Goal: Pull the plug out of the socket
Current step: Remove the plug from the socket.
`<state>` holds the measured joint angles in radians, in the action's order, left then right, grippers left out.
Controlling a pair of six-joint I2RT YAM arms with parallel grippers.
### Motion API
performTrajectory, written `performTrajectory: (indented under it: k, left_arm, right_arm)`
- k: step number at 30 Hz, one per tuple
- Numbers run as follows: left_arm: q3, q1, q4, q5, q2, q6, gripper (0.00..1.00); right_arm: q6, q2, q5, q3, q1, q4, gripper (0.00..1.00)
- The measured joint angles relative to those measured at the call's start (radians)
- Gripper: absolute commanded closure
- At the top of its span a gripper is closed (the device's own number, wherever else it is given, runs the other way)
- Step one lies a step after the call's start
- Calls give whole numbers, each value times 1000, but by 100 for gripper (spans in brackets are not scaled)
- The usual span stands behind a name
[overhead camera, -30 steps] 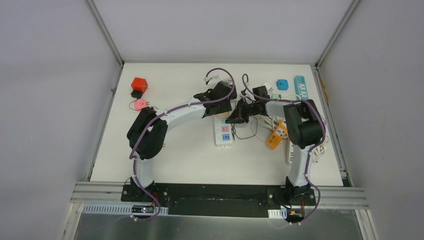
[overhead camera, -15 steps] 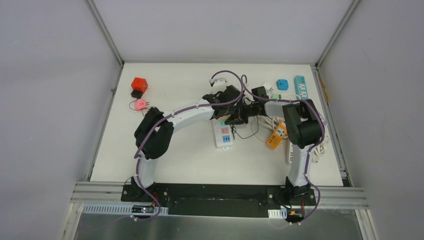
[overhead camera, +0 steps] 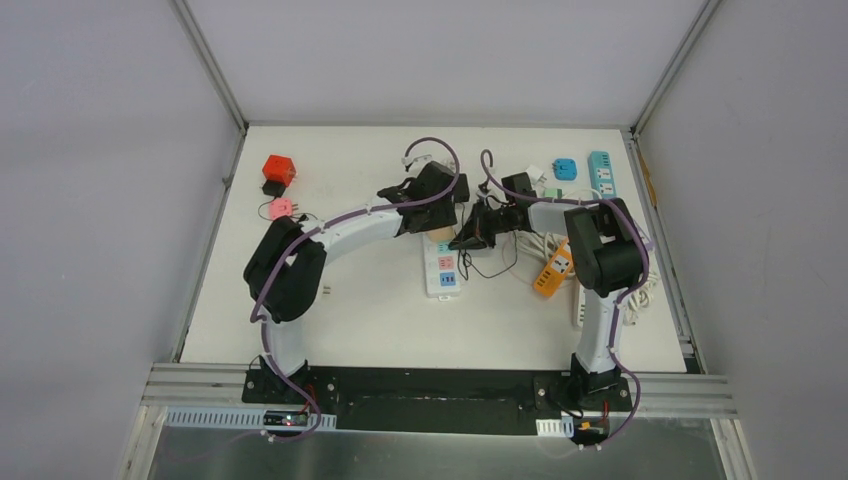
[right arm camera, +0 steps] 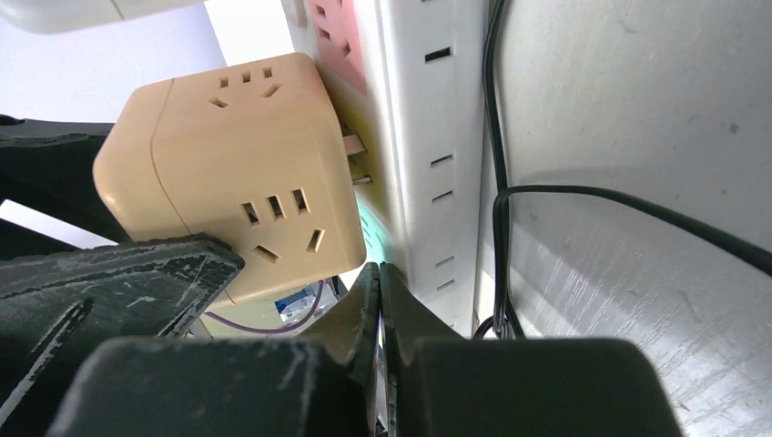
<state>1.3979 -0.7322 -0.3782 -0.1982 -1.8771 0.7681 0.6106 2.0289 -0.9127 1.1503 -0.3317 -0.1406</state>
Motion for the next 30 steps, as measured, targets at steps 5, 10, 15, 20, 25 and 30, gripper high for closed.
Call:
performTrajectory:
  k: [5, 10, 15, 20, 25, 30]
  left_arm:
    - [35, -36, -50, -45, -15, -28, 100]
    - [104, -79, -126, -155, -56, -55, 100]
    - [145, -97, -180, -241, -84, -76, 100]
    - [232, -138, -270, -350, -141, -103, 100]
    - [251, -149, -296, -373, -156, -121, 100]
    - [216, -128, -253, -287, -136, -118, 100]
  right_arm:
    - [0, 5, -2, 1, -1, -8, 98]
    - [0, 5, -3, 2, -1, -11, 98]
    - [0, 7, -4, 5, -1, -18, 98]
    - [0, 8, -8, 6, -1, -24, 98]
    - [0, 11, -13, 8, -1, -29, 98]
    - [0, 11, -11, 11, -1, -36, 98]
